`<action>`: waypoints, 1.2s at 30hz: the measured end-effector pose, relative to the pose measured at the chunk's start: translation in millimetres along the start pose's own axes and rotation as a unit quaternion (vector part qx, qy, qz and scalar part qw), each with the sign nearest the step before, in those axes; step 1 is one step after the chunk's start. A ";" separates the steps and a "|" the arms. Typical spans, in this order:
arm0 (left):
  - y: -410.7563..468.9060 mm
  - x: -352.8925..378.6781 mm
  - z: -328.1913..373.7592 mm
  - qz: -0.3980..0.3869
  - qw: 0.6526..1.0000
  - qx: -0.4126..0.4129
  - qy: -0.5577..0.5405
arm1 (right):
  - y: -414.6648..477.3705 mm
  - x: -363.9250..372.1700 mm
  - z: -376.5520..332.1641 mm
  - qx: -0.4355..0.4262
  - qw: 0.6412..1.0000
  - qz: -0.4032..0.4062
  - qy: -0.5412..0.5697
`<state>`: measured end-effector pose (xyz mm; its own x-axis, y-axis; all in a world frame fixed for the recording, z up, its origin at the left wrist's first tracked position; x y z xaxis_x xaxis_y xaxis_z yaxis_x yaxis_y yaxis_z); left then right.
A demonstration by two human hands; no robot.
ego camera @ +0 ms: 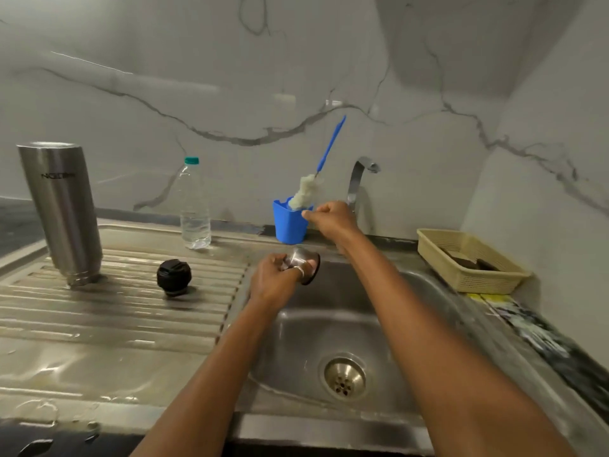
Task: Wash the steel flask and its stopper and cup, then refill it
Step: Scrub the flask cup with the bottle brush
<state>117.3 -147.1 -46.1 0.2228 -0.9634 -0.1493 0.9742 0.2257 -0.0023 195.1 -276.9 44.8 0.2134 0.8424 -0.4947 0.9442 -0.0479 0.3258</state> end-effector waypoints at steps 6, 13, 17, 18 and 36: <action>17.4 7.8 -5.6 -0.046 0.989 -0.037 -0.135 | 61.5 21.1 -10.8 0.016 0.998 0.062 0.027; 16.7 8.0 -7.1 -0.046 0.979 -0.051 -0.190 | 91.0 22.0 -15.2 0.005 0.996 0.077 0.032; 13.6 8.0 -4.2 -0.045 0.974 -0.058 -0.215 | 95.3 12.4 -18.8 -0.019 0.992 0.116 0.035; 13.5 7.6 -3.6 -0.046 0.972 -0.059 -0.222 | 95.4 8.7 -20.7 -0.024 0.991 0.127 0.036; 19.6 7.3 -6.6 -0.053 0.970 -0.062 -0.229 | 83.6 -26.2 -51.3 -0.073 0.980 0.186 0.008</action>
<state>137.7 -148.7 -53.8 0.1427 -0.9388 0.3136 0.9869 0.1110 -0.1168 255.6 -275.5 126.3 0.5314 0.7893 -0.3076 0.7556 -0.2776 0.5933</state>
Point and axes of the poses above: each hand's wrist, its own y-axis towards the middle knuckle, its own x-axis out of the palm, z = x × y, the point moved 2 cm from there along y, towards the middle knuckle, and after that the axes turned 5 degrees about -x, right-handed, at the moved point
